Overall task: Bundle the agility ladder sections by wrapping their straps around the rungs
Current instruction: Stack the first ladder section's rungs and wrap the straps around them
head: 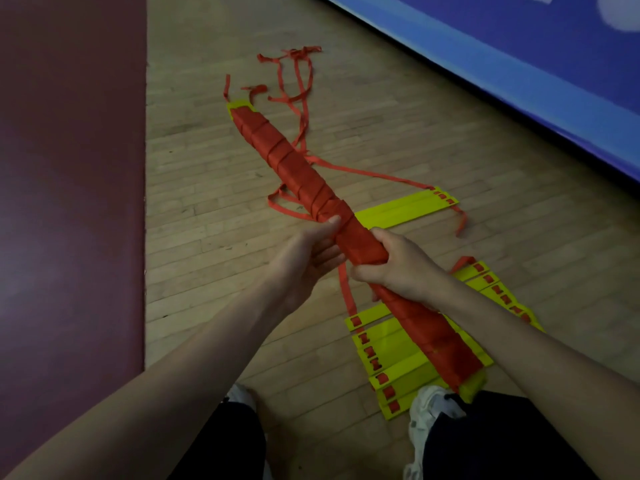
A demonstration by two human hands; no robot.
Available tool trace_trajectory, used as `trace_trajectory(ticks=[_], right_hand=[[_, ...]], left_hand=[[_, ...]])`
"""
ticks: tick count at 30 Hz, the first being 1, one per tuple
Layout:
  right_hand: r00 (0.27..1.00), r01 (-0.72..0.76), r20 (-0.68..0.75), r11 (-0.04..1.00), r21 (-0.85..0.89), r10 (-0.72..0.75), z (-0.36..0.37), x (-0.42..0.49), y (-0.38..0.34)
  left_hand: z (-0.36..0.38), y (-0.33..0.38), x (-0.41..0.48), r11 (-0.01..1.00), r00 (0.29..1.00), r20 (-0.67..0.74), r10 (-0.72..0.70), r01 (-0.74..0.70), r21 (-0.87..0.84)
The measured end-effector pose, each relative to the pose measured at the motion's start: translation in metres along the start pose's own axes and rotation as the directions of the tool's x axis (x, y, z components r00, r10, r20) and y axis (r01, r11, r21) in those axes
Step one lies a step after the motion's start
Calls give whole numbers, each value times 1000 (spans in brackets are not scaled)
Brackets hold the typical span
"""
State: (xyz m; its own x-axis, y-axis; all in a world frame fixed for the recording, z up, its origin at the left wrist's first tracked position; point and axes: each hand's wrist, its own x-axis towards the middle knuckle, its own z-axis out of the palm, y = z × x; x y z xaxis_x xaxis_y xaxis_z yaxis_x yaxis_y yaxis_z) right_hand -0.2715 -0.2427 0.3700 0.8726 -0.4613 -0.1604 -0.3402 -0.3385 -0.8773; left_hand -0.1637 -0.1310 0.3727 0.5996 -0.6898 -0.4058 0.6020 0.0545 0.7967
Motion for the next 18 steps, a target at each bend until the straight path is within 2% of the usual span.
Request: trace_trajectory(ticks=[2, 4, 9, 11, 14, 18], right_hand=[[999, 36, -7, 995, -98, -37, 5, 0, -1], [999, 39, -13, 994, -105, -40, 8, 6, 1], [986, 22, -167, 995, 92, -6, 3, 40, 6], [988, 12, -152, 990, 142, 10, 1, 54, 1], [997, -44, -42, 956, 289, 58, 6, 85, -4], [985, -123, -55, 895, 428, 162, 29, 139, -1]], left_hand=[[-1, -3, 3, 998, 998, -51, 41, -38, 49], [-3, -5, 6, 998, 996, -76, 47, -43, 49], [-15, 3, 16, 996, 998, -49, 38, -34, 87], [-19, 8, 24, 992, 999, -23, 38, -35, 119], [-23, 23, 44, 986, 1000, -3, 27, -26, 165], [-46, 40, 85, 982, 1000, 10, 25, -26, 188]])
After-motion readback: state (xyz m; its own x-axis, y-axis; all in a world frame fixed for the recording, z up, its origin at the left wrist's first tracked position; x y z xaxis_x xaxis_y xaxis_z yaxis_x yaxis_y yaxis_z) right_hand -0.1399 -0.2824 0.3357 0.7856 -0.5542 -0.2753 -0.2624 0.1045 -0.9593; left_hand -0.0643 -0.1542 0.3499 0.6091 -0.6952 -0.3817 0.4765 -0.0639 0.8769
